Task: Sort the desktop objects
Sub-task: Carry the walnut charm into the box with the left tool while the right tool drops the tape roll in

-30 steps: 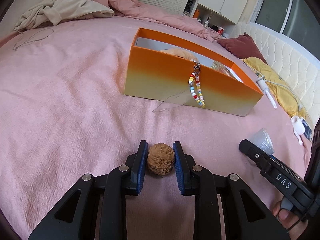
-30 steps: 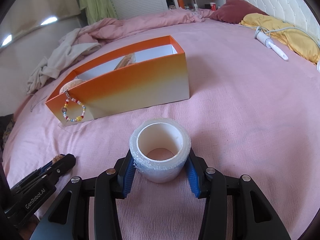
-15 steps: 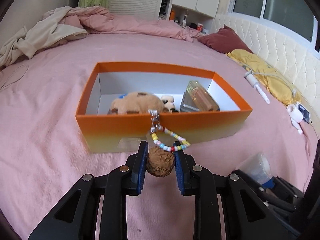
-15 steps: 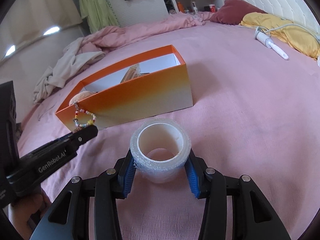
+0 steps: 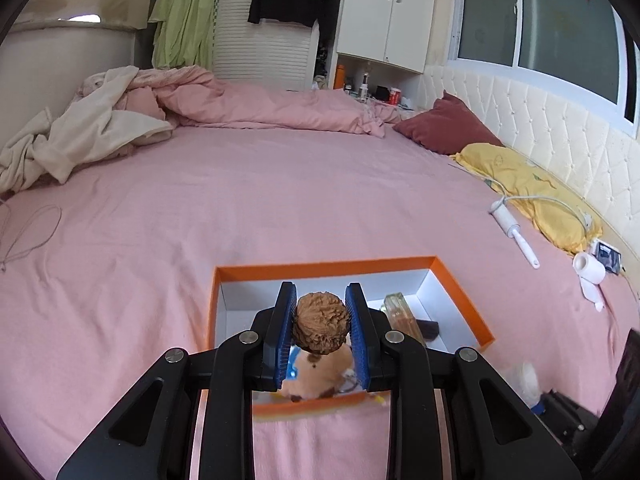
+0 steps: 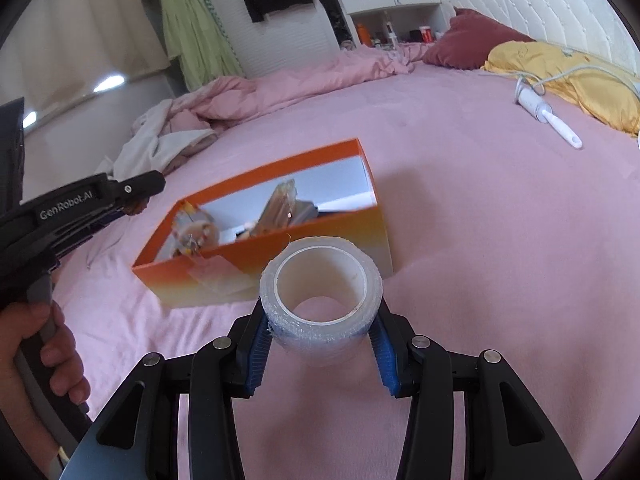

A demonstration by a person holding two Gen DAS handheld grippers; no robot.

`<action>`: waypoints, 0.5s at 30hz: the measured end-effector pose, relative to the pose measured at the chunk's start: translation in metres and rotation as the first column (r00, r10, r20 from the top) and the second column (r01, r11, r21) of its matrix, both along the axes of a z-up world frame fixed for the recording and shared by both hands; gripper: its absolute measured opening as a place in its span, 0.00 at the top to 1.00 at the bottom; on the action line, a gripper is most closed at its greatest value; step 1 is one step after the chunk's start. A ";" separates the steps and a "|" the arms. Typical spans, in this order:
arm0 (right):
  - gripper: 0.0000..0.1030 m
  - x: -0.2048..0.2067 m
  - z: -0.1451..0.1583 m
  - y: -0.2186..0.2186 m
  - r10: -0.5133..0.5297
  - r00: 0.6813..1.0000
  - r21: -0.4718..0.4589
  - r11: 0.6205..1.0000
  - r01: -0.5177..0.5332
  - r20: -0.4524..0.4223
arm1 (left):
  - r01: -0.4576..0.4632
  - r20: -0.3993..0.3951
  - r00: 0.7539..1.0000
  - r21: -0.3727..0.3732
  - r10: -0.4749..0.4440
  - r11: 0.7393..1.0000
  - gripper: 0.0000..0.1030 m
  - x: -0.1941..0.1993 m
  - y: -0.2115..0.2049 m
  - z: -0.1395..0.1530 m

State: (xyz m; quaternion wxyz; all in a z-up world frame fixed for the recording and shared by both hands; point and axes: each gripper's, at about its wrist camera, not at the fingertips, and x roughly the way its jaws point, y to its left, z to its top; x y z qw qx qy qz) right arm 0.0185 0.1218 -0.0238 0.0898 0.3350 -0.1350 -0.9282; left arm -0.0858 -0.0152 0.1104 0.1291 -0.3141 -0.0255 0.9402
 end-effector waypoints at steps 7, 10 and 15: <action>0.57 -0.053 0.053 -0.012 0.067 0.995 0.037 0.997 -0.064 -0.071 | 0.028 0.064 0.998 0.004 -0.028 1.000 0.74 -0.020 0.004 -0.010; 0.57 -0.071 0.058 -0.021 0.082 0.995 0.041 0.996 -0.080 -0.049 | 0.034 0.085 0.996 0.014 -0.035 0.999 0.74 -0.023 0.006 -0.015; 0.57 -0.090 0.054 -0.037 0.094 0.996 0.088 0.992 -0.093 -0.004 | 0.039 0.105 0.994 0.008 -0.040 0.999 0.74 -0.030 0.010 -0.022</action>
